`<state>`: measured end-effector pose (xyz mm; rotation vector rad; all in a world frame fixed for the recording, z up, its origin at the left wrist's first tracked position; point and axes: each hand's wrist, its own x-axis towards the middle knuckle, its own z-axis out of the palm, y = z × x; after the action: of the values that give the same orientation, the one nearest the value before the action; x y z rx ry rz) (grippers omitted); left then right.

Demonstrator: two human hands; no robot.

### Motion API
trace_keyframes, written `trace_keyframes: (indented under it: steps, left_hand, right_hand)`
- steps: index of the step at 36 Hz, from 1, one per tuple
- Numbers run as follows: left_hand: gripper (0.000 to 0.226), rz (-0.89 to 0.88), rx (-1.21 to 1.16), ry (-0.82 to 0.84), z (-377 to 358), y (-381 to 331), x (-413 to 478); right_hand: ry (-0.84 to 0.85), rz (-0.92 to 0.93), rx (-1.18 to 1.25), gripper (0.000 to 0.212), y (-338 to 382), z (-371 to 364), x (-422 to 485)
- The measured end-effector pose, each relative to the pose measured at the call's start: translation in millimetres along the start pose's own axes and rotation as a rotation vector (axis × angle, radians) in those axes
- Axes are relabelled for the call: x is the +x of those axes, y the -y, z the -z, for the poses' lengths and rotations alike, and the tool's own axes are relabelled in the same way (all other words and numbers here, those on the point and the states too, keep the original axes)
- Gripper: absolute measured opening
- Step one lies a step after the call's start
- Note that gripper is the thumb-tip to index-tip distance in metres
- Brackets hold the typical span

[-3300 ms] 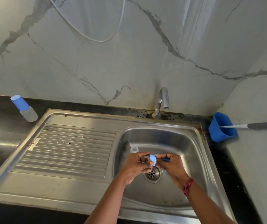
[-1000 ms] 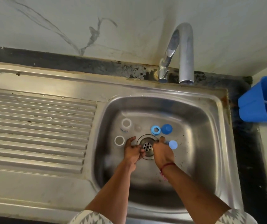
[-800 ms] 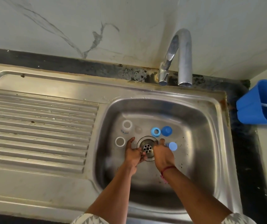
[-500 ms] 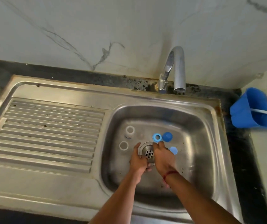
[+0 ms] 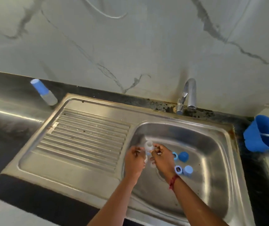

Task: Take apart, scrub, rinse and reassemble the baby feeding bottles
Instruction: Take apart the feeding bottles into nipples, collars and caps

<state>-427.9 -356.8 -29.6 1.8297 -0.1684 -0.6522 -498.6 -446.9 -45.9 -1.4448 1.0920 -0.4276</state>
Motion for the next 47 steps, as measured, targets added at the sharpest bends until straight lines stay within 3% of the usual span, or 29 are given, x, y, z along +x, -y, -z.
trace_keyframes:
  steps: [6,11,13,22,32,47]
  left_hand:
    - [0.011,-0.053,0.029,-0.232,58.5,-1.8,25.9]
    - [0.021,-0.011,-0.141,-0.289,96.8,-7.4,28.3]
    - [0.011,0.018,-0.224,-0.305,107.8,-13.2,29.9]
    - [0.015,0.076,-0.510,-0.408,161.2,-31.7,71.4]
    - [0.014,0.005,-0.515,-0.424,274.9,-57.0,152.4]
    - [0.020,-0.085,-0.294,-0.443,399.5,-77.8,281.3]
  right_hand:
    - [0.122,0.043,0.089,0.024,35.6,-32.6,-4.9]
    - [0.203,0.037,0.106,0.023,56.8,-54.7,-17.5]
    - [0.227,0.067,0.092,0.023,65.5,-63.7,-20.5]
    - [0.278,0.224,-0.108,0.023,99.9,-123.0,-21.5]
    - [0.304,0.314,-0.224,0.023,153.7,-244.5,-8.1]
    - [0.349,0.373,-0.429,0.053,234.5,-424.2,35.8]
